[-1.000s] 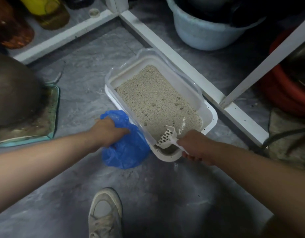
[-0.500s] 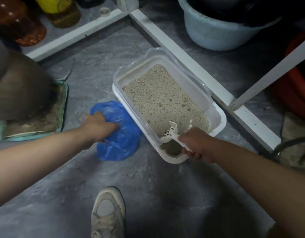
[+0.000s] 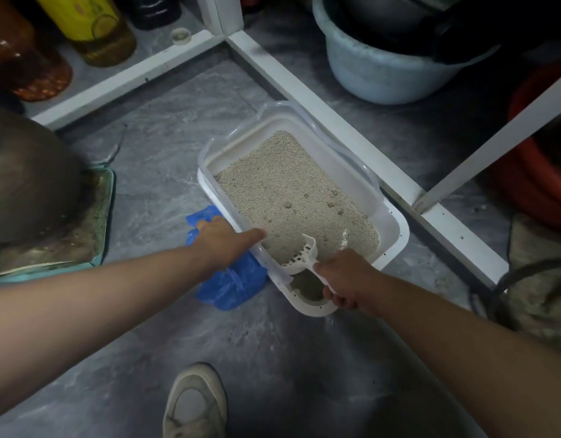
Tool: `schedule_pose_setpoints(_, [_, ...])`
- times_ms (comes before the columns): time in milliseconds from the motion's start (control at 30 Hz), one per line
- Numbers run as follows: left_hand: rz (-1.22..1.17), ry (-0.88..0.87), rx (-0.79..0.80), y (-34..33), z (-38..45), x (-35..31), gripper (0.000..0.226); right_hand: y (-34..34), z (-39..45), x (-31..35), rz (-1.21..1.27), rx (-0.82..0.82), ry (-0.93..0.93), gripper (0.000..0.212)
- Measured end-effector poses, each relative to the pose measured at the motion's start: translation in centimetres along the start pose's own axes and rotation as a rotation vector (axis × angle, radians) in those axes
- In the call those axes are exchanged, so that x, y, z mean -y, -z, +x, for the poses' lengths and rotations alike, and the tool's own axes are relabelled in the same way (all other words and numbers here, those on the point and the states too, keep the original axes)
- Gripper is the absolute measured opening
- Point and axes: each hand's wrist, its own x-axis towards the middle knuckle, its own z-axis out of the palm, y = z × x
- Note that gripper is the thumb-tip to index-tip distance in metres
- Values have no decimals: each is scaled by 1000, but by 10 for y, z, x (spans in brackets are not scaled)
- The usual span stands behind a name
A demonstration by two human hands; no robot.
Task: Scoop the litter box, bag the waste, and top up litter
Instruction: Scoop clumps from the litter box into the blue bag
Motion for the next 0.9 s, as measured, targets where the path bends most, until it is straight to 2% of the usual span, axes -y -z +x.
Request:
schedule_pose_setpoints(100, [-1,-12,20,1,2,8,91,-7,4,3,-18,-3,45,30])
schedule_pose_setpoints(233, [9,-44,23,0,2,15,73,-13,15,17,-70,-11,93,32])
schedule_pose_setpoints(467, [-17,-126,50,2,0,15,67,-26,41,41,-33,-23,61,29])
schedule_pose_setpoints(533, [-10,-156,54,6,0,14,72,-28,47,48,-44,-31,66,29])
schedule_pose_setpoints(667, [26,-189,64,7,-3,15,96,-28,54,53,-65,-21,88,28])
schedule_pose_setpoints(900, [43,-194,77,8,-7,13,95,-11,71,69,-139,-3,176,30])
